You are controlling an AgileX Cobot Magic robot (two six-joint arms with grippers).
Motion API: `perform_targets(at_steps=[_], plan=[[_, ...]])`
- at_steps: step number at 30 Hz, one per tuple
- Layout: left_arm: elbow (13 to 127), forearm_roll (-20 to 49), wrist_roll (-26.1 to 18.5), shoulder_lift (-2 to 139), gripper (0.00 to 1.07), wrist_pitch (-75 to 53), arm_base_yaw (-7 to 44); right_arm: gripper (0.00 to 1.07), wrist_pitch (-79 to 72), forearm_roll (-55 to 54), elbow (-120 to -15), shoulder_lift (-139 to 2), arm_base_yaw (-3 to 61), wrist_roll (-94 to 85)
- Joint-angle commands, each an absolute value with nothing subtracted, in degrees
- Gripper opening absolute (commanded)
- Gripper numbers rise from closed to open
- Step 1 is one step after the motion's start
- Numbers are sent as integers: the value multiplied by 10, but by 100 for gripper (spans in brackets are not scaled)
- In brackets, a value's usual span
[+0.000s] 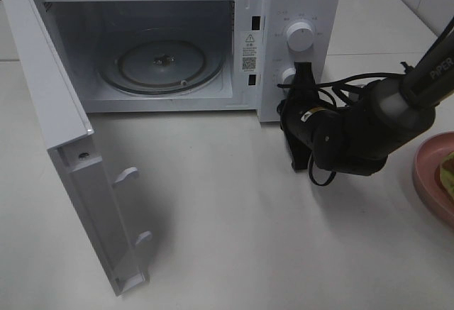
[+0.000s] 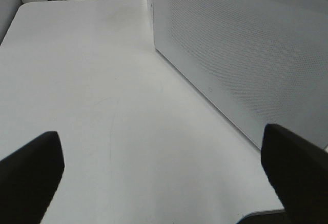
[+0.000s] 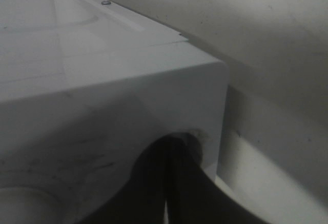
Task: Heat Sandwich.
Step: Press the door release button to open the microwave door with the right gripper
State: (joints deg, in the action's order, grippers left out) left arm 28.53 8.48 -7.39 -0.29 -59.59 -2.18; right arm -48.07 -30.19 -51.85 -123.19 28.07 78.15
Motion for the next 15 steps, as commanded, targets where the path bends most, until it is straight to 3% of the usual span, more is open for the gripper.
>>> perform_targets(at_steps=[1, 15], plan=[[283, 86, -73, -14, 101, -591, -18, 1, -537, -267, -536, -1204, 262, 782], [283, 86, -73, -14, 101, -591, -18, 1, -471, -244, -462, -1149, 262, 800]])
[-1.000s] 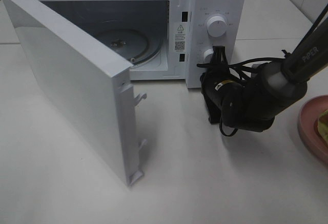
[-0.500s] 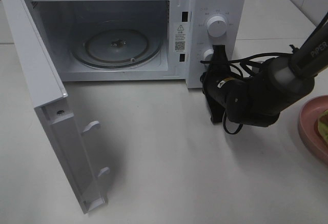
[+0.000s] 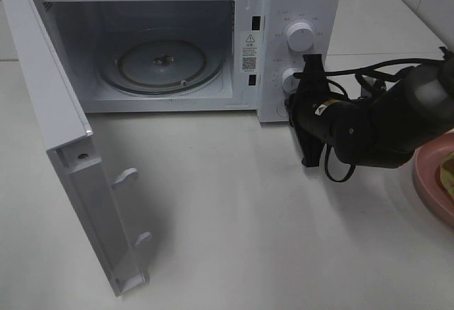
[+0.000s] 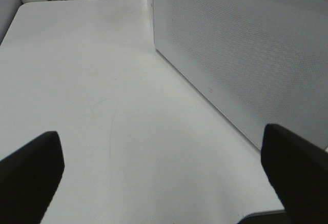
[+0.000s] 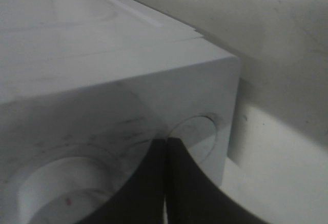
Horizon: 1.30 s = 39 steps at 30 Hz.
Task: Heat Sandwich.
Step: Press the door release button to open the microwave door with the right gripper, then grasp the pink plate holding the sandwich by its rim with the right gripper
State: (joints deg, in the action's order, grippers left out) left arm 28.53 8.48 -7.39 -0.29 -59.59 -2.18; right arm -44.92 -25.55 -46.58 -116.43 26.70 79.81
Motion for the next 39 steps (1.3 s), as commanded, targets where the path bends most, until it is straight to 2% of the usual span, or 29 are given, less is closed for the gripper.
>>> perform_targets(at_steps=[1, 9, 22, 25, 27, 28, 30, 31, 33, 35, 36, 38, 39], plan=[[283, 86, -73, -14, 101, -591, -18, 1, -471, -236, -447, -1141, 263, 804], [283, 86, -73, -14, 101, -591, -18, 1, -437, -207, -404, -1106, 263, 807], [283, 86, -73, -14, 101, -591, -18, 1, -336, -28, -370, -1049, 255, 815], [283, 86, -73, -14, 101, -591, -18, 1, -296, 71, -370, -1035, 237, 830], [283, 86, -73, -14, 101, -591, -18, 1, -290, 96, -370, -1033, 231, 835], [283, 86, -73, -14, 101, -591, -18, 1, -276, 163, -370, -1027, 219, 861], [283, 86, -73, -14, 101, -591, -18, 1, -265, 231, -370, -1022, 208, 892], [283, 86, -73, -14, 101, -591, -18, 1, -265, 231, -370, -1022, 208, 892], [283, 86, -73, -14, 101, -591, -18, 1, -249, 360, -370, -1015, 194, 956], [283, 86, -73, -14, 101, -591, -18, 1, -245, 398, -370, -1013, 191, 978], [283, 86, -73, -14, 101, -591, -18, 1, -240, 488, -370, -1008, 186, 1041], [283, 86, -73, -14, 101, -591, -18, 1, -235, 557, -372, -1004, 186, 1095], [283, 86, -73, -14, 101, -591, -18, 1, -236, 633, -379, -1003, 186, 1148]])
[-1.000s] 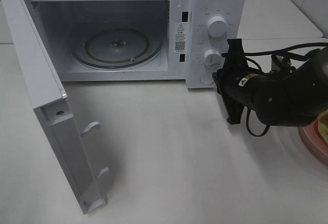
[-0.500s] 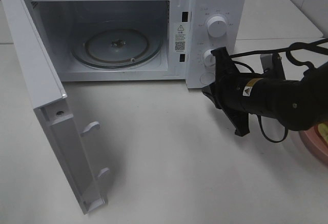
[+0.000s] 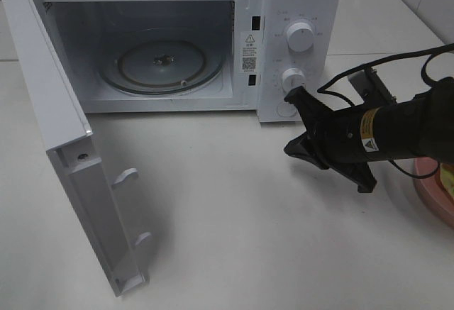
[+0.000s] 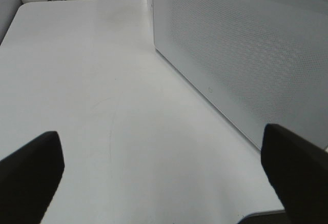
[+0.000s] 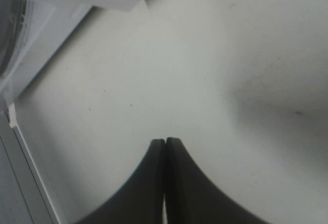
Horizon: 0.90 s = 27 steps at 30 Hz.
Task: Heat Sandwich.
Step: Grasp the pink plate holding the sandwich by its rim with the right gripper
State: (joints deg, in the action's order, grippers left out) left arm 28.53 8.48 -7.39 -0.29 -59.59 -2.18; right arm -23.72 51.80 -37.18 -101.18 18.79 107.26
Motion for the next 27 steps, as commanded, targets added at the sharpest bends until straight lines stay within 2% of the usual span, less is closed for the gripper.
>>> perform_targets(at_steps=[1, 5, 16, 21, 23, 24, 25, 27], plan=[[283, 86, -73, -14, 101, -591, -18, 1, -236, 633, -379, -1003, 186, 1148], [283, 86, -73, -14, 101, -591, -18, 1, -203, 723, -400, -993, 186, 1207], [283, 86, -73, -14, 101, -591, -18, 2, -103, 659, -403, -960, 187, 1108], [283, 86, -73, -14, 101, -591, -18, 2, 12, 499, -403, -943, 187, 904], [283, 86, -73, -14, 101, -591, -18, 2, 124, 361, -419, -917, 187, 702], [283, 86, -73, -14, 101, -591, -18, 2, 150, 314, -428, -912, 187, 624], [283, 86, -73, -14, 101, -591, -18, 2, 150, 314, -428, -912, 187, 624], [283, 86, -73, -14, 101, -591, -18, 2, 221, 200, -459, -899, 187, 422]])
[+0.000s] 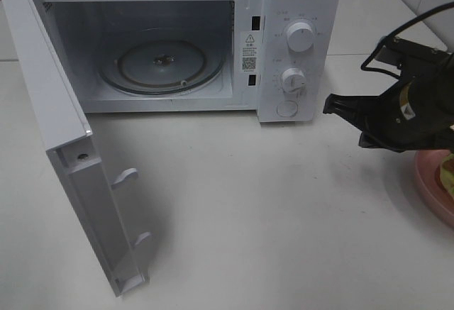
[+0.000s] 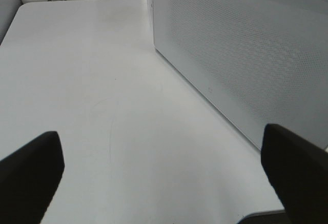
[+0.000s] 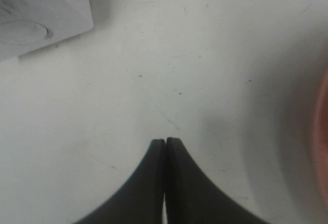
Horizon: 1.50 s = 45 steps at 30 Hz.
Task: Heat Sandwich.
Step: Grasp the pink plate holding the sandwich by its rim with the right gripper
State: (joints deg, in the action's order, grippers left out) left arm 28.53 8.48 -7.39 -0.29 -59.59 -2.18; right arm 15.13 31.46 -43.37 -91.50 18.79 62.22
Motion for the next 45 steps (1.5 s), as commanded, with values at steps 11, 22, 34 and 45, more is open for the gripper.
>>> perform_targets(at_steps=[11, 22, 34, 45], plan=[[283, 86, -73, -14, 101, -591, -18, 6, 396, 85, -524, -885, 187, 93], [283, 86, -73, -14, 101, -591, -18, 48, 456, 82, -525, -885, 171, 11], [283, 86, -73, -14, 101, -591, -18, 98, 466, 83, -525, -885, 123, 0], [283, 86, -73, -14, 101, -591, -18, 93, 473, 50, -512, -889, 74, -18]])
